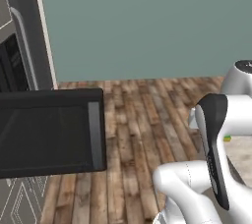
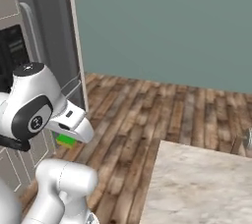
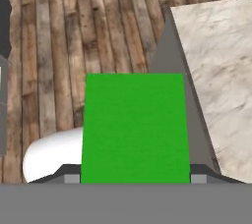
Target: Place the sponge inside the microwave to prepare for sanitizing.
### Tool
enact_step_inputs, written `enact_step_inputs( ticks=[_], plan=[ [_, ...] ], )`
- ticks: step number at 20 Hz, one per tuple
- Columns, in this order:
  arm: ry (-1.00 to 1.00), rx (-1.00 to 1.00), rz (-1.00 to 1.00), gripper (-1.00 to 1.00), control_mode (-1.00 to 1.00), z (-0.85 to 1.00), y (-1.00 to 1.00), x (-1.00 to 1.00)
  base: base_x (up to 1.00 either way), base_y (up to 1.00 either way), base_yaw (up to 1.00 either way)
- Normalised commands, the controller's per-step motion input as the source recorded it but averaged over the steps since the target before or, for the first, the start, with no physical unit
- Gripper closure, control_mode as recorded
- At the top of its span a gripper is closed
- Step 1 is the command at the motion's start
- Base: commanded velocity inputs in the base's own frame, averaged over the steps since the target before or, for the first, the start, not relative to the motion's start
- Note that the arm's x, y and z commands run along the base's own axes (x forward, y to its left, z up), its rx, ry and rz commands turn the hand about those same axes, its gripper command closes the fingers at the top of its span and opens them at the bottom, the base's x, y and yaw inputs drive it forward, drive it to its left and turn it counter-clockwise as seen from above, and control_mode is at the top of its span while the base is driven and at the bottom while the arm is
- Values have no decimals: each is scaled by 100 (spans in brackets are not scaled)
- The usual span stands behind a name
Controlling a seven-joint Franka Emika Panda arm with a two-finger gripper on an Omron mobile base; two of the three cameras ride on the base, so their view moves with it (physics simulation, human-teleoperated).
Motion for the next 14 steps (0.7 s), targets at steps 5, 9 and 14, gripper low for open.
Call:
enact_step_inputs(
  ticks=[5,9,14],
  plan=[
    [0,0,0,100,100,0,0,0,87,-42,0],
    [0,0,0,100,100,0,0,0,77,-62,0],
    [0,0,0,100,100,0,0,0,80,-61,0]
  ],
)
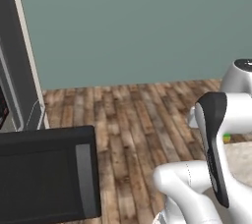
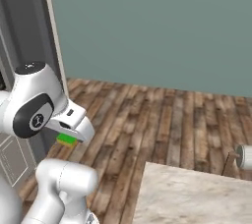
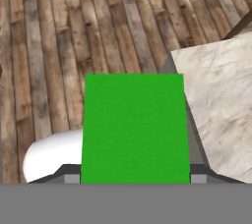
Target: Place the sponge inside the microwave to prepare for sanitizing.
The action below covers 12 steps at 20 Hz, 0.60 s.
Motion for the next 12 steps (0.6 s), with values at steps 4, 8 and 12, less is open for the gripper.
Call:
enact_step_inputs(
  ticks=[4,8,12],
  plan=[
    [0,0,0,100,100,0,0,0,81,-10,0],
    [0,0,0,100,100,0,0,0,86,-13,2],
    [0,0,0,100,100,0,0,0,87,-18,7]
  ],
)
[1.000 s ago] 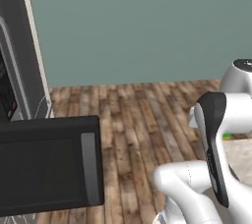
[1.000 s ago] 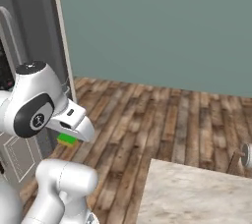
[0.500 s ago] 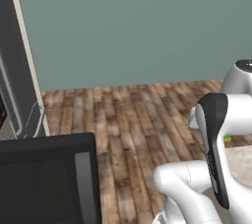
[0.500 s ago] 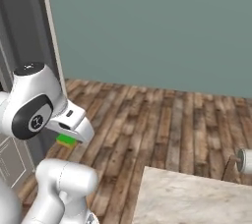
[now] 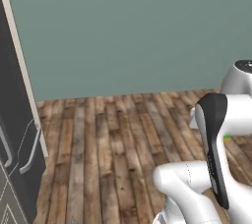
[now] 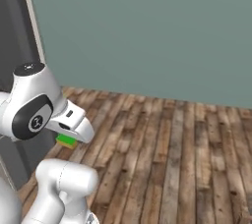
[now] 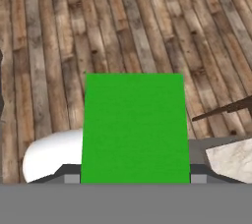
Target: Place the sponge inside the microwave to prepare for sanitizing.
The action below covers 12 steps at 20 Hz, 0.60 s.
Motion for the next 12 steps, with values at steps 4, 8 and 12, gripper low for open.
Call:
enact_step_inputs(
  ticks=[4,8,12],
  plan=[
    [0,0,0,100,100,0,0,0,74,-8,8],
    [0,0,0,100,100,0,0,0,69,-4,6],
    [0,0,0,100,100,0,0,0,69,-1,6]
  ],
)
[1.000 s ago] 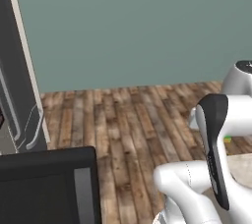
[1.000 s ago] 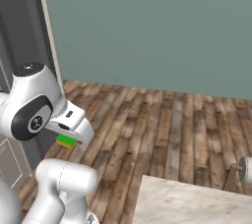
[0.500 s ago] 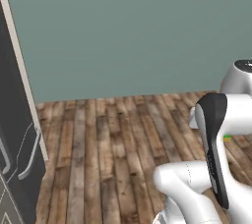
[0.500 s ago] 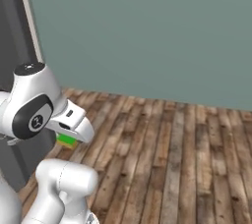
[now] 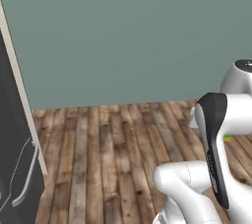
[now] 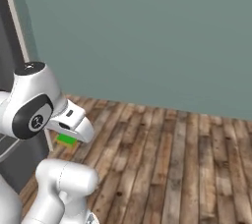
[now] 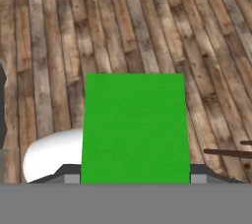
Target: Place the sponge inside the microwave to prepare for sanitizing.
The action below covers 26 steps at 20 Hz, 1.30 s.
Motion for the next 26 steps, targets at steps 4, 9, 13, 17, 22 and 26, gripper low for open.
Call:
enact_step_inputs(
  ticks=[4,9,13,17,22,26],
  plan=[
    [0,0,0,100,100,0,0,0,51,1,11],
    [0,0,0,100,100,0,0,0,5,26,33],
    [0,0,0,100,100,0,0,0,0,48,51],
    [0,0,0,100,100,0,0,0,0,48,55],
    [0,0,0,100,100,0,0,0,0,35,55],
    [0,0,0,100,100,0,0,0,0,19,50]
  ],
)
